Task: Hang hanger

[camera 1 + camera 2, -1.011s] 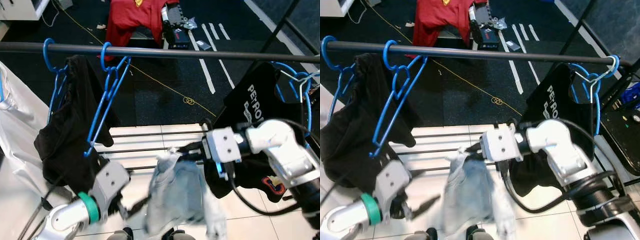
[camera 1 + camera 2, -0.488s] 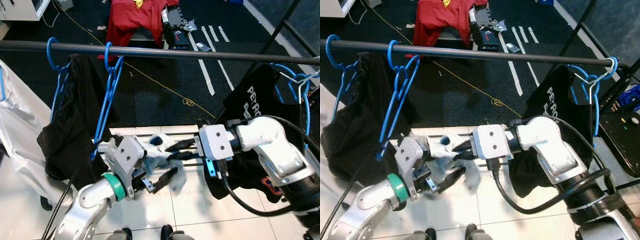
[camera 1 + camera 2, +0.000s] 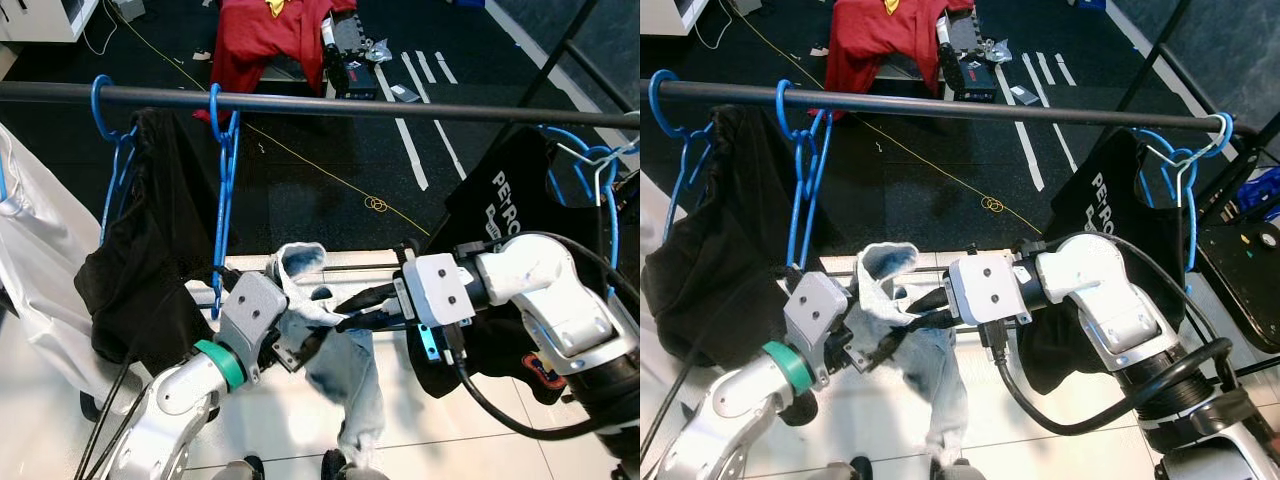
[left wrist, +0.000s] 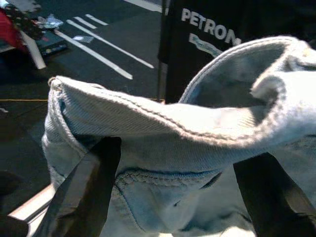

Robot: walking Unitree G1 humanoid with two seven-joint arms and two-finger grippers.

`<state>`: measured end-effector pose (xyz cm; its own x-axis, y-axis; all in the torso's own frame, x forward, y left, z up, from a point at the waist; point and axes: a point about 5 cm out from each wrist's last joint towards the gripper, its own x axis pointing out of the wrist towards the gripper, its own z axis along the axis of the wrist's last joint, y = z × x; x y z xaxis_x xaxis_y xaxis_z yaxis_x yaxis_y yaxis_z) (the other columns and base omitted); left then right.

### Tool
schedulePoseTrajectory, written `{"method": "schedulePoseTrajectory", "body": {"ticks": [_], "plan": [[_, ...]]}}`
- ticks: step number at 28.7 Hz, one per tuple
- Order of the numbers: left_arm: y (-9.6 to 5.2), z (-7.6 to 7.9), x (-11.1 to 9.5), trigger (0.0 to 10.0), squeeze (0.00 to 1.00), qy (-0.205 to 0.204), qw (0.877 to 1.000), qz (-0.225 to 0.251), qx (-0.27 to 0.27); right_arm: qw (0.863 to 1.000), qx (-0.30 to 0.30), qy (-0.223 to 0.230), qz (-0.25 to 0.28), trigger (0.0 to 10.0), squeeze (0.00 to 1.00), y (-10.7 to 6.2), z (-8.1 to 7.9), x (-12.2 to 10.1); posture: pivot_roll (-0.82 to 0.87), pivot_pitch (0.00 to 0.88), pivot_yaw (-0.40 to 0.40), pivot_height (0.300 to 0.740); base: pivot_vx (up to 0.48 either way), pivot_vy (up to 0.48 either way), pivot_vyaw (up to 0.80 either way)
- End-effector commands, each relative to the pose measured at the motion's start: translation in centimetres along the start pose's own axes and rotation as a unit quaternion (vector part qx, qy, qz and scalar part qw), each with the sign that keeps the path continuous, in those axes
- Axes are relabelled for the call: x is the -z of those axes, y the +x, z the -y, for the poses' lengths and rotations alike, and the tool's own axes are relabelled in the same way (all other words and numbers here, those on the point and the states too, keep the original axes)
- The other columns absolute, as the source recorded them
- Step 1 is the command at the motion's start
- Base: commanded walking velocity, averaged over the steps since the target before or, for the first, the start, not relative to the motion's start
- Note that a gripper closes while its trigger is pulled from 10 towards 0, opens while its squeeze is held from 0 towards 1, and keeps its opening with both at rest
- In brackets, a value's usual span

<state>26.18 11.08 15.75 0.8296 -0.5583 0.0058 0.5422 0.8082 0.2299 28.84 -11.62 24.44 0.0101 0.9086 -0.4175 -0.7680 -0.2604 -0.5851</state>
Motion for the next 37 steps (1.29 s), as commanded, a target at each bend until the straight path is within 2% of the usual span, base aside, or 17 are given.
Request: {"method": "schedulePoseTrajectory", "body": {"ticks": [1, 2, 3, 4, 5, 6, 7, 15, 18, 19, 20, 22, 24, 28, 34, 35, 37], "plan": [[0.0, -0.2, 0.7, 10.0, 0.00, -0.005, 0.999, -0.010, -0.034, 1.000, -0.007, -0.005, 0.023, 10.0, 0.00, 0.1, 0.1, -0.9, -0.07, 0.178, -0.030, 0.740, 0.000, 0.000, 0.00], [0.1, -0.1, 0.7, 10.0, 0.00, -0.007, 0.999, -0.007, -0.039, 1.000, -0.007, -0.003, 0.027, 10.0, 0.00, 0.1, 0.1, -1.0, -0.07, 0.178, -0.030, 0.740, 0.000, 0.000, 0.00], [0.3, 0.2, 0.5, 3.4, 0.00, -0.014, 0.999, 0.000, -0.042, 0.999, -0.007, 0.000, 0.034, 10.0, 0.00, 0.2, 0.1, -1.2, -0.07, 0.178, -0.031, 0.740, 0.000, 0.000, 0.00], [0.3, 0.2, 0.5, 3.4, 0.00, -0.014, 0.999, 0.000, -0.042, 0.999, -0.007, 0.000, 0.034, 10.0, 0.00, 0.2, 0.1, -1.2, -0.07, 0.178, -0.031, 0.740, 0.000, 0.000, 0.00], [0.4, 0.4, 0.3, 1.2, 0.00, -0.019, 0.999, 0.005, -0.043, 0.999, -0.007, 0.001, 0.038, 10.0, 0.00, 0.3, 0.2, -1.3, -0.07, 0.178, -0.031, 0.740, 0.000, 0.000, 0.00], [0.4, 0.4, 0.3, 1.2, 0.00, -0.019, 0.999, 0.005, -0.043, 0.999, -0.007, 0.001, 0.038, 10.0, 0.00, 0.3, 0.2, -1.3, -0.07, 0.178, -0.031, 0.740, 0.000, 0.000, 0.00], [0.5, 0.8, 0.0, 0.0, 0.00, -0.024, 0.999, 0.013, -0.038, 0.999, -0.005, 0.003, 0.041, 10.0, 0.00, 0.3, 0.2, -1.4, -0.07, 0.178, -0.031, 0.740, 0.000, 0.000, 0.00], [-0.4, 1.0, -0.6, 0.0, 0.00, -0.020, 0.999, 0.024, -0.027, 0.999, 0.003, 0.013, 0.030, 10.0, 0.00, 0.1, 0.0, -0.7, -0.07, 0.181, -0.029, 0.740, 0.000, 0.000, 0.00], [-3.7, -0.2, -1.4, 0.0, 0.00, 0.039, 0.999, 0.015, 0.013, 0.995, 0.072, 0.042, -0.063, 10.0, 0.00, -1.5, -0.1, 3.7, -0.05, 0.187, -0.030, 0.740, 0.000, 0.000, 0.00], [-3.7, -0.2, -1.4, 0.0, 0.00, 0.039, 0.999, 0.015, 0.013, 0.995, 0.072, 0.042, -0.063, 10.0, 0.00, -1.5, -0.1, 3.7, -0.05, 0.187, -0.030, 0.740, 0.000, 0.000, 0.00], [-4.4, -0.5, -1.8, 0.0, 0.00, 0.053, 0.998, 0.013, 0.017, 0.990, 0.094, 0.051, -0.091, 10.0, 0.00, -2.0, -0.4, 5.0, -0.05, 0.188, -0.028, 0.740, 0.000, 0.000, 0.00], [-4.4, -0.5, -1.8, 0.0, 0.00, 0.053, 0.998, 0.013, 0.017, 0.990, 0.094, 0.051, -0.091, 10.0, 0.00, -2.0, -0.4, 5.0, -0.05, 0.188, -0.028, 0.740, 0.000, 0.000, 0.00], [-4.9, -0.7, -2.2, 0.0, 0.00, 0.068, 0.997, 0.017, 0.014, 0.981, 0.138, 0.076, -0.114, 10.0, 0.00, -2.5, -0.9, 6.5, -0.05, 0.190, -0.027, 0.740, 0.000, 0.000, 0.00], [-5.0, -0.4, -2.4, 0.0, 0.00, 0.074, 0.997, 0.020, 0.019, 0.976, 0.161, 0.092, -0.112, 10.0, 0.00, -2.3, -1.4, 7.1, -0.05, 0.190, -0.021, 0.740, 0.000, 0.000, 0.00], [-4.6, 0.2, -2.4, 0.0, 0.00, 0.092, 0.995, 0.018, 0.038, 0.981, 0.147, 0.092, -0.089, 10.0, 0.00, -1.5, -1.8, 6.4, -0.05, 0.190, -0.014, 0.740, 0.000, 0.000, 0.00], [-4.4, 0.3, -2.5, 10.0, 0.00, 0.109, 0.993, 0.015, 0.050, 0.986, 0.122, 0.085, -0.080, 10.0, 0.00, -1.1, -2.0, 6.0, -0.06, 0.188, -0.014, 0.740, 0.000, 0.000, 0.00], [-4.1, 0.6, -2.5, 10.0, 0.00, 0.125, 0.990, 0.013, 0.071, 0.990, 0.090, 0.077, -0.072, 10.0, 0.00, -0.8, -2.3, 5.6, -0.06, 0.186, -0.015, 0.740, 0.000, 0.000, 0.00]]}}
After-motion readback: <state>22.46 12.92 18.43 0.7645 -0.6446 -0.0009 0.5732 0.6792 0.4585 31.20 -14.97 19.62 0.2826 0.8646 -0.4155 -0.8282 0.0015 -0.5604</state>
